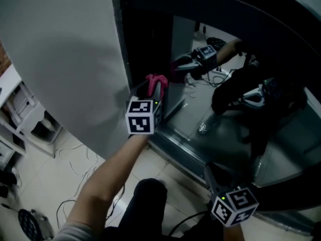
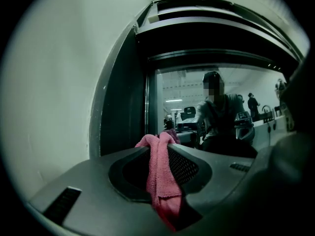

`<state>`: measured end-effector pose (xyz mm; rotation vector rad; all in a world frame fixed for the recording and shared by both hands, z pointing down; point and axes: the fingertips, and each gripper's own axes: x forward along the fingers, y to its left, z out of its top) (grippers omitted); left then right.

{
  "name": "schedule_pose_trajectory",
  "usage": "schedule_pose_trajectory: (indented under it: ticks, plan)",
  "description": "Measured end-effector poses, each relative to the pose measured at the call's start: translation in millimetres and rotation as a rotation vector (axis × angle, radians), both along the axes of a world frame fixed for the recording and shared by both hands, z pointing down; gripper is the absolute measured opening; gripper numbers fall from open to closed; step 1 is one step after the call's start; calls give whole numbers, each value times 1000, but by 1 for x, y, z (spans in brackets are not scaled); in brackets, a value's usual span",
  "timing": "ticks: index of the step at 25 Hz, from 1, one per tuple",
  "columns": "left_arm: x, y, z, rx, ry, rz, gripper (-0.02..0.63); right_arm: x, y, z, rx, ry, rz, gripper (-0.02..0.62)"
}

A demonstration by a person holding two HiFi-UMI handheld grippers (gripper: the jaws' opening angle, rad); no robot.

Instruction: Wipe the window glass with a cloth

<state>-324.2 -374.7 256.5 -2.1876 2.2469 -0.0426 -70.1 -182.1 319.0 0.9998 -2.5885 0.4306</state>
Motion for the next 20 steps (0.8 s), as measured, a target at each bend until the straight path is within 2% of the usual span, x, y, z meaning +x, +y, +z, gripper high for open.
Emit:
schedule_pose_trajectory:
  ticks: [4, 11, 16, 20]
  plan:
    - [-8, 2, 12, -27, -3, -18, 97, -6, 2, 3, -2, 3, 17, 25]
    - [-2, -2, 33, -68, -38, -30, 98, 7, 9, 16, -29, -33, 73, 25]
    - [-8, -9, 41, -91, -17, -39, 98, 14, 15, 22, -63, -9, 114, 25]
    - [6, -10, 43, -81, -9, 20, 98, 30, 21, 23, -67, -17, 146, 25]
